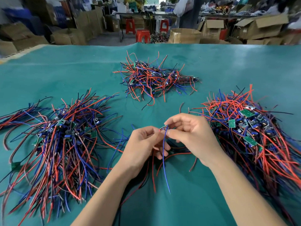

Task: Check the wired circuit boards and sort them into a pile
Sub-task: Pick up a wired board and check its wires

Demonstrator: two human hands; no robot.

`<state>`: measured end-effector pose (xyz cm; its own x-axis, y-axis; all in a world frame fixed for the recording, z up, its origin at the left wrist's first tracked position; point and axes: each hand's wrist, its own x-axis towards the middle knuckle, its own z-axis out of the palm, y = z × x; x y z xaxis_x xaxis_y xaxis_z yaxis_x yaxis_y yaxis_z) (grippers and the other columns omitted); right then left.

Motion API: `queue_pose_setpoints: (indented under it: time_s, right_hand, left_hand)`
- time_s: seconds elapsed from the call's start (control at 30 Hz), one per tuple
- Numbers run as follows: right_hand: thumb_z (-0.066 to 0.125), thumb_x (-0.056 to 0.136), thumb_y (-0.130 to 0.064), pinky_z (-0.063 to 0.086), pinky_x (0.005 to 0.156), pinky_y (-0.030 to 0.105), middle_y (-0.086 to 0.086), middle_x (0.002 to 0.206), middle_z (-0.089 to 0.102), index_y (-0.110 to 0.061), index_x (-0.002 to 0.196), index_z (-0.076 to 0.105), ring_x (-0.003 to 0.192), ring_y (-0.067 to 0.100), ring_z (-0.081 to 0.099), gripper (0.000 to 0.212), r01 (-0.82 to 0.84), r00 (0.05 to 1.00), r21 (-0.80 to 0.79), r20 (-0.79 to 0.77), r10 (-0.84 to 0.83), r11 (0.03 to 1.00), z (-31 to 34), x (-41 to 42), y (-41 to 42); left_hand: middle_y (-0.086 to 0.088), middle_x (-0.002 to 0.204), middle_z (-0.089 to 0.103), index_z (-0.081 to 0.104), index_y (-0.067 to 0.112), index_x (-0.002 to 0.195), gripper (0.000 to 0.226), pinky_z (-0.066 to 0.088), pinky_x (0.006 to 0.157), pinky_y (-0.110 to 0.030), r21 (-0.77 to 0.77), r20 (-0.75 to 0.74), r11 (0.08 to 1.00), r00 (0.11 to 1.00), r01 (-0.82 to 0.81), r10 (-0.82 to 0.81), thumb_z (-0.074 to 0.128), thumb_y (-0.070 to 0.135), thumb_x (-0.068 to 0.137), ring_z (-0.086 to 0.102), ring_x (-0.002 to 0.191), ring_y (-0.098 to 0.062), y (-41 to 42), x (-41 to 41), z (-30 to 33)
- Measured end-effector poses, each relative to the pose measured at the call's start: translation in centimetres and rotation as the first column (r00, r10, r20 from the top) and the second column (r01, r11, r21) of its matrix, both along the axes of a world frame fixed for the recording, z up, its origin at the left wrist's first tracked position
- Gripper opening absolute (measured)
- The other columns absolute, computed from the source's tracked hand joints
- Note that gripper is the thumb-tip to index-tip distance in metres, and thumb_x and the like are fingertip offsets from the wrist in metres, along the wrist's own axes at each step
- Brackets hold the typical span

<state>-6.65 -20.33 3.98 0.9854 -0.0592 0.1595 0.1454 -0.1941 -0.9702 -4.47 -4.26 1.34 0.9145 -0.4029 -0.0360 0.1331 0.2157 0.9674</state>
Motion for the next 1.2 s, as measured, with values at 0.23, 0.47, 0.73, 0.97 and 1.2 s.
queue_pose_setpoints:
  time_s: [0.23, 0.47, 0.73, 0.97, 1.2]
  right_hand:
    - [0.068, 0.07, -0.016, 0.046, 0.052, 0.028, -0.001, 0.064, 0.067, -0.019, 0.077, 0.073, 0.056, 0.015, 0.059, 0.009, 0.034, 0.999, -0.055, -0.038, -0.036, 0.998, -0.3, 0.2, 0.2]
    - [0.074, 0.084, 0.004, 0.048, 0.056, 0.024, 0.006, 0.081, 0.07, -0.024, 0.082, 0.083, 0.061, 0.012, 0.056, 0.03, -0.078, 0.996, -0.08, -0.047, 0.074, 0.994, -0.1, 0.2, -0.5]
    - [0.076, 0.084, -0.002, 0.049, 0.054, 0.022, 0.006, 0.077, 0.073, -0.011, 0.075, 0.077, 0.062, 0.013, 0.063, 0.013, 0.116, 0.99, 0.292, -0.107, -0.088, 0.949, -0.4, 0.3, -0.3]
    - [0.074, 0.085, 0.005, 0.053, 0.057, 0.023, 0.015, 0.093, 0.077, -0.008, 0.085, 0.072, 0.065, 0.02, 0.071, 0.013, 0.151, 0.988, 0.267, -0.063, -0.139, 0.952, -0.4, 0.1, 0.5]
    - [0.066, 0.092, 0.002, 0.054, 0.069, 0.026, 0.011, 0.094, 0.079, -0.009, 0.112, 0.067, 0.083, 0.017, 0.072, 0.023, 0.144, 0.978, 0.352, -0.194, -0.079, 0.925, -0.4, 0.1, 0.7]
  left_hand:
    - [-0.032, 0.087, 0.067, 0.064, 0.003, 0.093, 0.005, 0.042, 0.04, -0.022, 0.021, 0.103, 0.999, 0.994, -0.042, 0.039, 0.069, 0.005, 0.09, 0.06, 0.053, -0.023, 0.1, 0.3, -0.7]
    - [-0.008, 0.066, 0.061, 0.066, 0.004, 0.085, 0.007, 0.029, 0.034, -0.017, 0.061, 0.082, 0.997, 0.996, -0.04, 0.035, 0.066, 0.006, 0.092, 0.045, 0.042, -0.012, 0.2, 0.4, -0.8]
    - [-0.002, 0.061, 0.052, 0.061, 0.009, 0.081, 0.017, 0.023, 0.036, -0.014, 0.118, 0.072, 0.993, 0.997, -0.022, 0.014, 0.059, 0.014, 0.097, 0.035, 0.039, -0.01, 0.1, 0.0, 0.0]
    - [0.005, 0.055, 0.032, 0.063, 0.025, 0.063, 0.035, 0.017, 0.038, -0.018, 0.096, 0.07, 0.995, 0.997, 0.019, -0.026, 0.059, 0.019, 0.098, 0.02, 0.043, -0.009, 0.0, -0.3, 0.4]
    - [0.001, 0.056, 0.03, 0.061, -0.009, 0.093, 0.031, 0.018, 0.038, -0.016, 0.121, 0.135, 0.993, 0.991, -0.004, -0.013, 0.066, 0.022, 0.094, 0.019, 0.043, -0.009, -0.1, -0.2, 0.0]
